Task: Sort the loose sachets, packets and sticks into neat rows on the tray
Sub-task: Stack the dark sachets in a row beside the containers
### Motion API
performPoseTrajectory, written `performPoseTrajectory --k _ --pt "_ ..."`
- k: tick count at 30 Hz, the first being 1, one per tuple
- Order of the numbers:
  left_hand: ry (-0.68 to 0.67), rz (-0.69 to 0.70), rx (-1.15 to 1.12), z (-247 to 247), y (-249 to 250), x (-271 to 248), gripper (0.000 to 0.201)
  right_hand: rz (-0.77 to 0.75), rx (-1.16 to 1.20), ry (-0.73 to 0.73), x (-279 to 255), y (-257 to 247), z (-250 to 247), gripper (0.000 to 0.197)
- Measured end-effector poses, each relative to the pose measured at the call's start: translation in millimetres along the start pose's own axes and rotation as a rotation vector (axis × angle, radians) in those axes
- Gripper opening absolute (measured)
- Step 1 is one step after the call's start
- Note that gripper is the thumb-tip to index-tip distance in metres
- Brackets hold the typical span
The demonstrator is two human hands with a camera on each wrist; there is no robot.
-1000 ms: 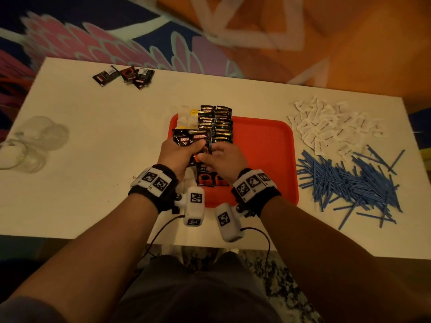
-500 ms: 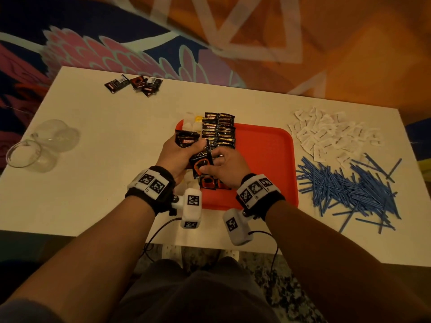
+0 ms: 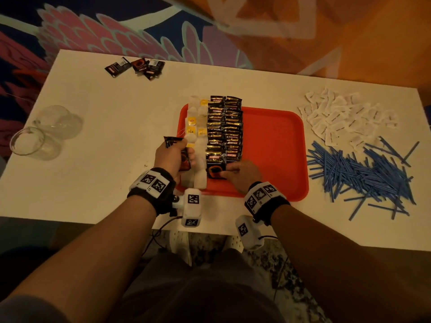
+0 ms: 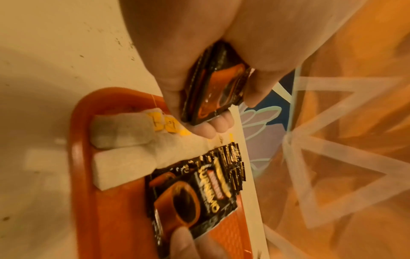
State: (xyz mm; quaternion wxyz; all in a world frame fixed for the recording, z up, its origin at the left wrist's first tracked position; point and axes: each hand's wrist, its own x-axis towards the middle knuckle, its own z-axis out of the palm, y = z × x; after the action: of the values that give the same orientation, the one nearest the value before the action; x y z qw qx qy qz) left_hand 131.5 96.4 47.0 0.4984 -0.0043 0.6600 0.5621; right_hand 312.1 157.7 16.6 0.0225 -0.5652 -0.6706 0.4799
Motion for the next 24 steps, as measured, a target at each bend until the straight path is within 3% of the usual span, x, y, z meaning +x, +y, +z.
performPoseTrajectory --k 7,13,24 --pt "0.018 -0.055 0.038 -24.7 -11.6 -3.3 0.008 0.184 0.011 0.026 9.0 19.6 19.6 0.023" --pt "0.016 -0.078 0.032 -38.1 -14.9 -7.0 0.007 0.192 -0.017 0.098 18.6 18.7 31.0 0.014" --pt "-0.052 -0.136 -0.028 -42.8 -13.9 -5.7 0.015 0.228 -0.020 0.126 22.0 18.5 36.7 0.017"
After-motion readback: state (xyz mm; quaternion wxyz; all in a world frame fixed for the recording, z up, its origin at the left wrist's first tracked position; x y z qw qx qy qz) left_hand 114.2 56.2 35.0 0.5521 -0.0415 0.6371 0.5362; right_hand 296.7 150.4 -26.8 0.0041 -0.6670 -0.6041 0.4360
